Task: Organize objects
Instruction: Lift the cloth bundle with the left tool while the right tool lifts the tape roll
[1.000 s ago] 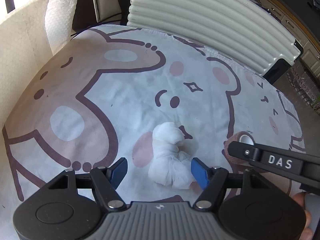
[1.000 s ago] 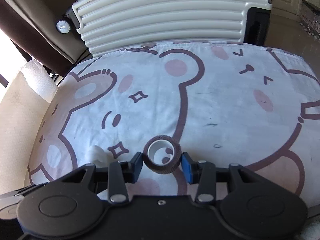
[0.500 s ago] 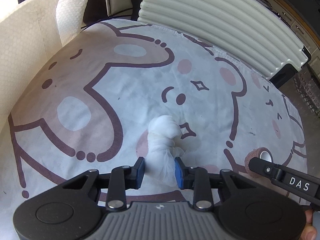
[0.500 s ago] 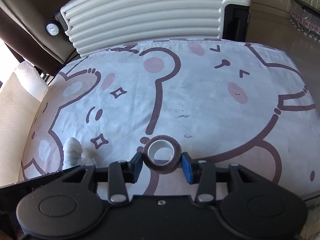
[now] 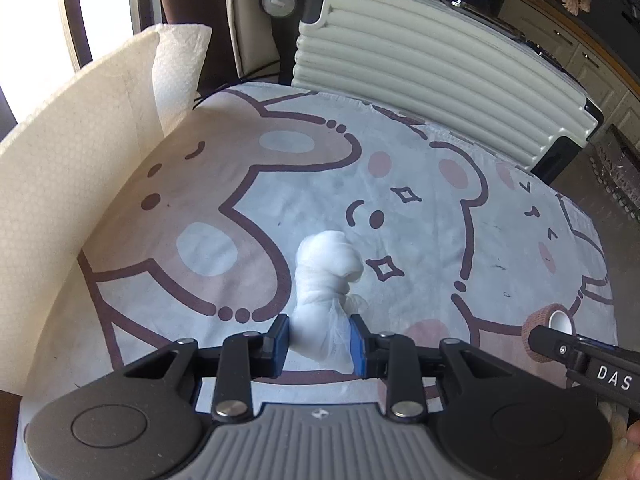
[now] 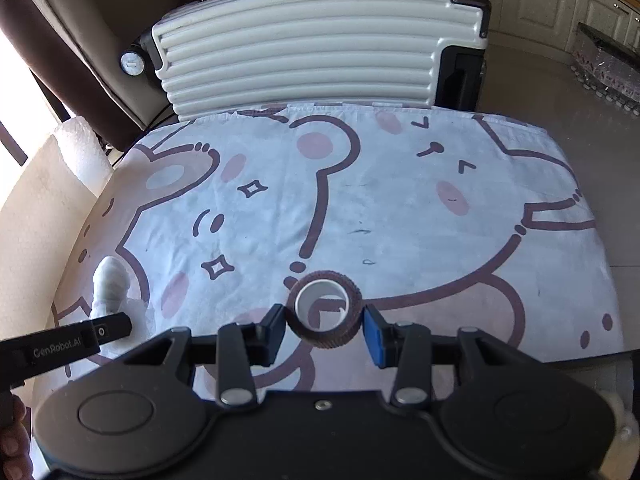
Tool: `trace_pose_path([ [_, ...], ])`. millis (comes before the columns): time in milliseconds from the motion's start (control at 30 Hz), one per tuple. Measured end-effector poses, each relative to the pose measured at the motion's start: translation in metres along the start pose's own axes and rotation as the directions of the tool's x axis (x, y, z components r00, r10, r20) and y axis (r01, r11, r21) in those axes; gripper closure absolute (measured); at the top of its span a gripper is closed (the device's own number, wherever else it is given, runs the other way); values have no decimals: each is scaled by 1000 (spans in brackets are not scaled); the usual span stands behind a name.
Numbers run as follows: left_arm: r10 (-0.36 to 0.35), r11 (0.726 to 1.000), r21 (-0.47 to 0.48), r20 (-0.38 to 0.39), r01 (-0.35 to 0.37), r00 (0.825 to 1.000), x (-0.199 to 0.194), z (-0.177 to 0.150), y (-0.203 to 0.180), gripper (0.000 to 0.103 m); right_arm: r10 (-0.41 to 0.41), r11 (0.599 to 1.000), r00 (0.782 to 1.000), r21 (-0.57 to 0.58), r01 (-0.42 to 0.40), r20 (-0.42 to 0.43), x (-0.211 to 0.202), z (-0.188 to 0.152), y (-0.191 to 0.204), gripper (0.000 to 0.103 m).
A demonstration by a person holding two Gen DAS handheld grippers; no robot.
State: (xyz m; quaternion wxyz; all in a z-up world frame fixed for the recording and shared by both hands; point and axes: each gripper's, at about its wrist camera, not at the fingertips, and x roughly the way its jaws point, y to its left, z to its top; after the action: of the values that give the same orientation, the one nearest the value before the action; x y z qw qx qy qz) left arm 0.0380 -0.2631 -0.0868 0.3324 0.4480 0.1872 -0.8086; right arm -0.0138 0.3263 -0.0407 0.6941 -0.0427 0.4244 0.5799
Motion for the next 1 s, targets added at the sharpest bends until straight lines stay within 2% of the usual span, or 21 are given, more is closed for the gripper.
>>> trace_pose_path([
  [267, 7, 998, 70, 27, -9, 1000, -31, -11, -10, 70, -3, 1000, 999, -2, 4, 53, -38, -12, -2, 60],
  [533, 6, 995, 97, 37, -10, 999, -52, -22, -16, 70, -14, 1000, 996, -7, 15, 89, -67, -25, -6, 60],
  [1000, 7, 992, 128, 59, -14, 998, -74, -32, -21, 70, -30, 999, 993, -17, 32, 111, -91, -40, -15, 60],
])
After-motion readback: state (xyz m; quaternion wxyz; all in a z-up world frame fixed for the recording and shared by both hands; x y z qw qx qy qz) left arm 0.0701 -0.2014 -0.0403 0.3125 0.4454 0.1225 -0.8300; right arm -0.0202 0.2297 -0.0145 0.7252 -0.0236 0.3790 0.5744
